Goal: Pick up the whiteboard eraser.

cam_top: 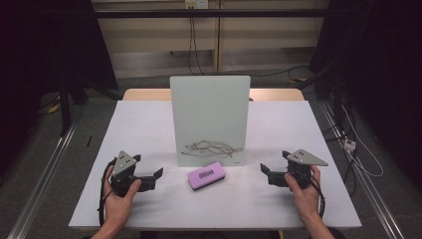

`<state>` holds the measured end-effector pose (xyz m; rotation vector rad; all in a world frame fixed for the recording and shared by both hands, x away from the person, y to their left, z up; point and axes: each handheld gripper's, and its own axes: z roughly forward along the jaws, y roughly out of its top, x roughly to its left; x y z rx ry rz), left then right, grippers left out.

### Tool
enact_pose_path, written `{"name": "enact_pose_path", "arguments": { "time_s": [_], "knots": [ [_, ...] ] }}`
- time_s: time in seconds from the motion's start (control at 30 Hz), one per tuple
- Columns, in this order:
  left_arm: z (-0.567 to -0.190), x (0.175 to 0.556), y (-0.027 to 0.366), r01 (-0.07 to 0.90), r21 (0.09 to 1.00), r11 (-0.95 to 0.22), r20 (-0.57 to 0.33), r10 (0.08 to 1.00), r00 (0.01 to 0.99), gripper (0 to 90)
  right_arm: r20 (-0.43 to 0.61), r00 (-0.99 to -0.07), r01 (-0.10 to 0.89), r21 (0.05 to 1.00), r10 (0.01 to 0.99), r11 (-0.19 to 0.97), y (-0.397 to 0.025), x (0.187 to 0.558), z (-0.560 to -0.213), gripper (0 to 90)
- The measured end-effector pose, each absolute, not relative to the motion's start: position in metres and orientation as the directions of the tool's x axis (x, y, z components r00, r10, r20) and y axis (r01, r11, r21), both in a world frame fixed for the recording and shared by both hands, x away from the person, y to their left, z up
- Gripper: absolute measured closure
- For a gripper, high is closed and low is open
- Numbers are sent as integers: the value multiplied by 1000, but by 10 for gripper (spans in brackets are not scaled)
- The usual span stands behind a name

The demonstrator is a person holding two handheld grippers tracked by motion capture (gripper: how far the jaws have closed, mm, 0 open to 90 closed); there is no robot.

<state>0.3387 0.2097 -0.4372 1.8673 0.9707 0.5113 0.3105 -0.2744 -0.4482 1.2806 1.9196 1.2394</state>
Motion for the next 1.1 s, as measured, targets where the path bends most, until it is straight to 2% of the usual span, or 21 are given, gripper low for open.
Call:
{"name": "enact_pose_path", "arguments": {
  "time_s": [0.23,1.1],
  "knots": [
    [-436,340,211,414,877,-244,-53,807,588,65,80,-422,439,889,903,127,-276,312,-449,57],
    [-433,346,205,417,865,-280,-68,757,650,63,91,-444,447,885,891,132,-274,314,-452,58]
  ]
}}
